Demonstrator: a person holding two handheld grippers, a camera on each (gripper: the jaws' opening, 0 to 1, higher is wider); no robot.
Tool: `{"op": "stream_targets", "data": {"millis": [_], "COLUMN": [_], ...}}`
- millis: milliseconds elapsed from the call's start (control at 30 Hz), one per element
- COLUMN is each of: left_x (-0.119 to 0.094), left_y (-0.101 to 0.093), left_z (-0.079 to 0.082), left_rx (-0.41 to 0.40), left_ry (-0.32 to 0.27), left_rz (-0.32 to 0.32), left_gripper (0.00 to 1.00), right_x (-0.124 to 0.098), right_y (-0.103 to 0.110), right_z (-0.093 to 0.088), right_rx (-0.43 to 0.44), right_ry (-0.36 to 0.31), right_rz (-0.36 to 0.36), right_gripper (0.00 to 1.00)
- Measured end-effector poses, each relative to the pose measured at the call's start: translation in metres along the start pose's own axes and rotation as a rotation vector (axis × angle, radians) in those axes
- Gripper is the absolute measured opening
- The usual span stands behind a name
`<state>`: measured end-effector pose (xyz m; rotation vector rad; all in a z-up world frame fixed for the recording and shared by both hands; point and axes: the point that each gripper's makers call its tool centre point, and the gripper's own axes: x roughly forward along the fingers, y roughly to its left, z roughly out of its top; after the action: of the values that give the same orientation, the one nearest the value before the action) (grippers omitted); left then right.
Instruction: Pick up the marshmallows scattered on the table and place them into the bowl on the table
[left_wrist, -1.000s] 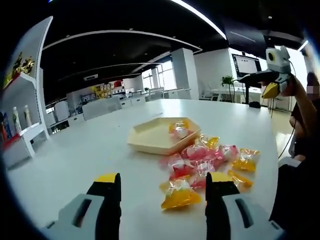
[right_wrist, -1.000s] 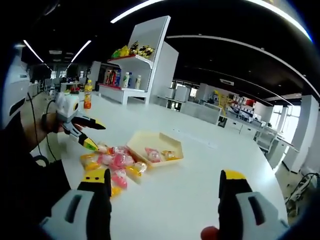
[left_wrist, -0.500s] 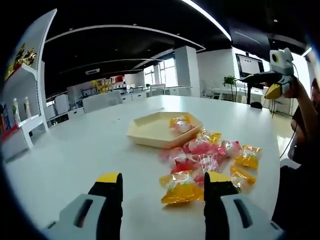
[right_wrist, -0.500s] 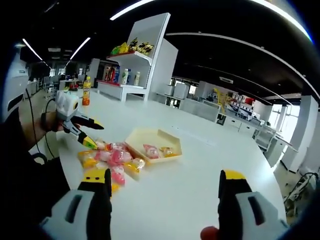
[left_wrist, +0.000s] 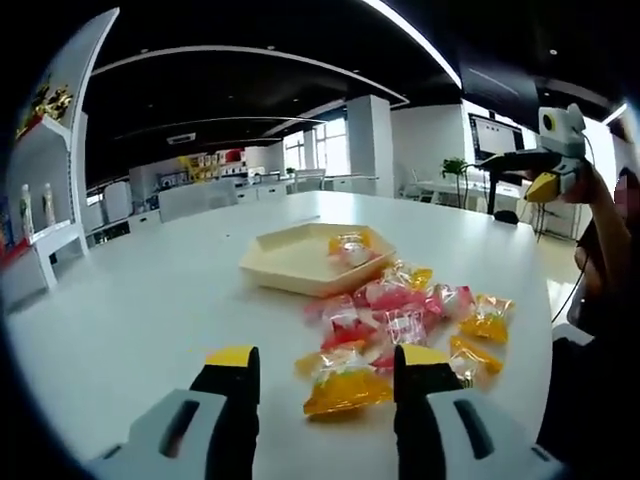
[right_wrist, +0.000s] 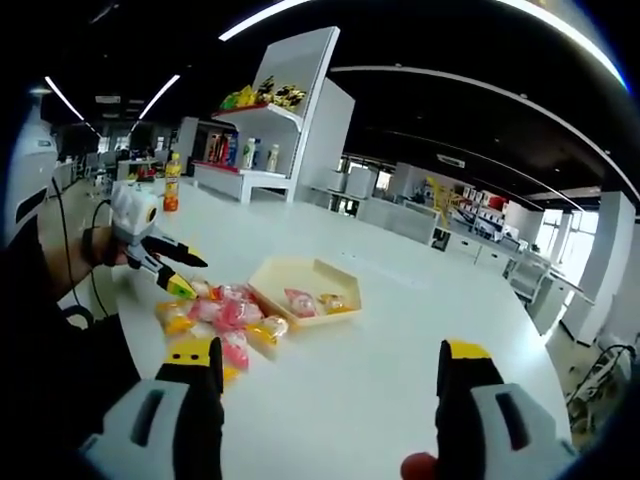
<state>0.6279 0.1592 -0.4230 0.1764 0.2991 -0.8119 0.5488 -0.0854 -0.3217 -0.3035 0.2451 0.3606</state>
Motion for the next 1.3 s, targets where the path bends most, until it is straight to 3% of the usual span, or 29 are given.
{"op": "stream_targets", "data": {"millis": [467, 1300], "left_x": [0.004, 0.004], "left_y": [-0.005, 0.000], "left_z": [-0.007, -0.017], "left_rx": [-0.032, -0.029], "left_ry": [0.021, 0.055], "left_rz": [-0.012, 0.009], "left_gripper": [0.47, 0.28], "right_x": [0.001, 0.000], "right_y": [0.000, -0.001], "right_z": [-0.004, -0.002], "right_rx": [0.002, -0.005], "right_ry": [0.011, 0.009], "right_rz": [-0.002, -0.006], "right_gripper": [0.84, 0.84]}}
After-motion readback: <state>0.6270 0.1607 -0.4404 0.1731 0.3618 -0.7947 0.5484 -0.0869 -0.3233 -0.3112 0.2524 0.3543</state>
